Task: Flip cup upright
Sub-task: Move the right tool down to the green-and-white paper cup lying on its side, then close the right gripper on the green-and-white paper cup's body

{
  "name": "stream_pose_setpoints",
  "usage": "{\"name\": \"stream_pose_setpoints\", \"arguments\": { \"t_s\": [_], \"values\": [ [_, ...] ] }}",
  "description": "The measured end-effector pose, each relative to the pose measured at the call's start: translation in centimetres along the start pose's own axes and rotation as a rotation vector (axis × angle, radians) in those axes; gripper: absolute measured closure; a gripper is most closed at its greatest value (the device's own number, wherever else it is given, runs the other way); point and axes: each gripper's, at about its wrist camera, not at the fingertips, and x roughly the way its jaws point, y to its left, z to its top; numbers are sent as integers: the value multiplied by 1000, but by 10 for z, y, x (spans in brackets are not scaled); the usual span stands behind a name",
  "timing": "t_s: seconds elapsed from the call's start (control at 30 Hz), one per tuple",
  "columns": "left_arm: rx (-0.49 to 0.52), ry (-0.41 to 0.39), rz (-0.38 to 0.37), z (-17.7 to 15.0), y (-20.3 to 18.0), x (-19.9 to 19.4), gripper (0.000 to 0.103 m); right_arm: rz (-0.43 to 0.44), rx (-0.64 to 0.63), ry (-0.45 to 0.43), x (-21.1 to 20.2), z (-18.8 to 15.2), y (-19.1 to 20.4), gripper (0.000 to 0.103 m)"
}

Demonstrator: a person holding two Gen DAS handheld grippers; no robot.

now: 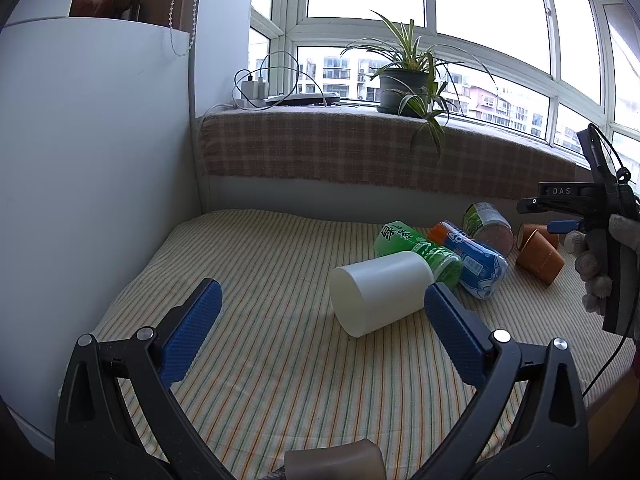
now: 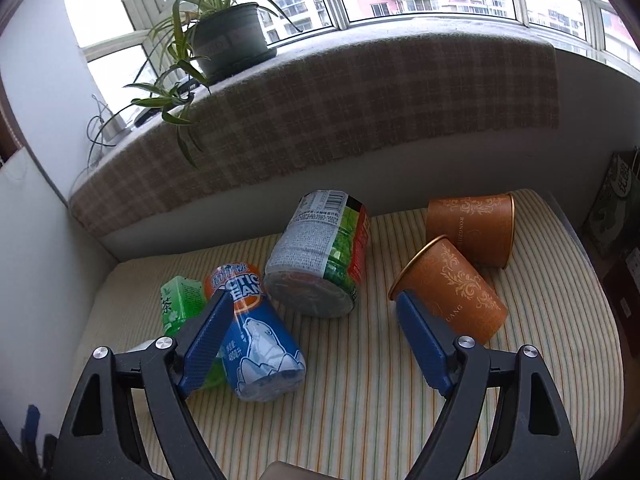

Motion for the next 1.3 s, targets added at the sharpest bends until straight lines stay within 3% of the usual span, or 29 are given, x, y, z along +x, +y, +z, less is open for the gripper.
{"name": "stream_pose_setpoints", "arguments": {
  "t_s": [0.3, 0.67, 0.9, 1.3],
  "values": [
    [-35, 37, 43, -7, 23, 4, 0, 10, 80, 187, 63, 46, -9, 20],
    [-51, 34, 77, -8, 35, 1, 0, 10, 174, 316, 114, 55, -10, 20],
    [-57, 37, 86, -8, 38, 1, 0, -86, 78, 344, 127, 53, 1, 20],
    [-69, 32, 89, -9, 42, -1, 0, -131, 30, 371, 146, 54, 27, 20]
  ]
}}
